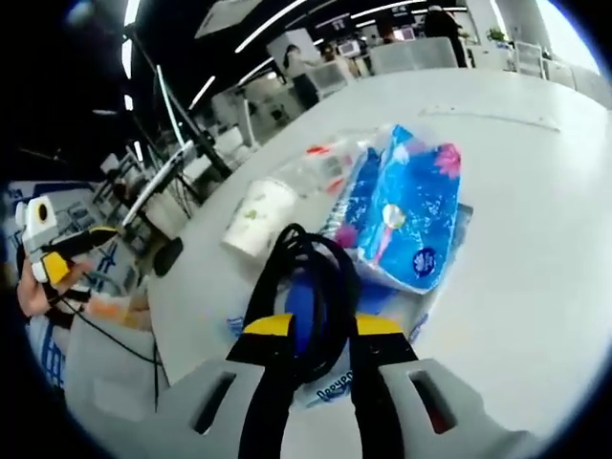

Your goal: Arrange the tabletop items into an orderly group along one side of the table until the central work area is clear of visible clutter.

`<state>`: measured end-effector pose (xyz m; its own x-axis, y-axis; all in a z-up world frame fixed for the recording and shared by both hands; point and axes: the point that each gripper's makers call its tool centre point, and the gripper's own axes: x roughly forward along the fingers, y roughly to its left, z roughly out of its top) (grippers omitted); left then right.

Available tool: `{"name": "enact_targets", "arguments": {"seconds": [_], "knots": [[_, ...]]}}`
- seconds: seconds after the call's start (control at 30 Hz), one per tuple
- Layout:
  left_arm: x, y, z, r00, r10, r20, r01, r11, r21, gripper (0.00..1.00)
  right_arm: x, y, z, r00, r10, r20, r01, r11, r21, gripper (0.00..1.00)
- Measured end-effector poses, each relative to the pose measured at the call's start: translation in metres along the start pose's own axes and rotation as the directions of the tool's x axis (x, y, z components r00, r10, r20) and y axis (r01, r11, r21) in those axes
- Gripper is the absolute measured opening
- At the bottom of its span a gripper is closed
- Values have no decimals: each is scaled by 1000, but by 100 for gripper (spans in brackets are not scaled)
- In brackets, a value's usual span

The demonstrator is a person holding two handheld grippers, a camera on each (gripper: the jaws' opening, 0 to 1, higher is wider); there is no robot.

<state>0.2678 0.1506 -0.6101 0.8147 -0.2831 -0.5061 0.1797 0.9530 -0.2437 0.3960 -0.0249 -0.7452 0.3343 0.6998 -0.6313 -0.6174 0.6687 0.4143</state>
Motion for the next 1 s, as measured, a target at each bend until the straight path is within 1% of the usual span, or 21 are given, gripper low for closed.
{"name": "enact_targets", "arguments": {"seconds": [0.07,0.2,0.37,0.43,0.5,0.53,0.73,0.8,1.0], "knots": [[1,1,0,1000,1,-1,-1,1000,-1,77,2,-5,-1,1000,-9,-9,9,1000,-1,16],[1,1,0,1000,1,-2,-1,1000,-2,77,2,-13,1,1000,-19,4,19,1000,24,9],[1,1,-1,1000,1,-2,-1,1000,-2,77,0,-9,1,1000,-26,10,26,998,58,6],[1,1,-1,1000,0,-2,0,1000,-2,77,0,-14,1,999,-43,17,41,996,83,5],[2,0,-1,1000,-2,-4,2,1000,0,77,-2,-13,2,999,-44,28,41,994,102,4],[2,0,-1,1000,-2,-4,2,1000,1,77,-4,-8,3,999,-39,37,34,994,105,3],[5,-1,1,1000,-8,-4,8,1000,7,77,-12,8,9,999,-25,47,22,998,67,2],[7,-3,2,1000,-12,-3,12,1000,12,77,-14,11,10,998,-27,50,24,999,46,2],[10,-7,4,1000,-24,-6,25,999,22,77,-18,17,12,998,-18,63,16,999,38,2]]}}
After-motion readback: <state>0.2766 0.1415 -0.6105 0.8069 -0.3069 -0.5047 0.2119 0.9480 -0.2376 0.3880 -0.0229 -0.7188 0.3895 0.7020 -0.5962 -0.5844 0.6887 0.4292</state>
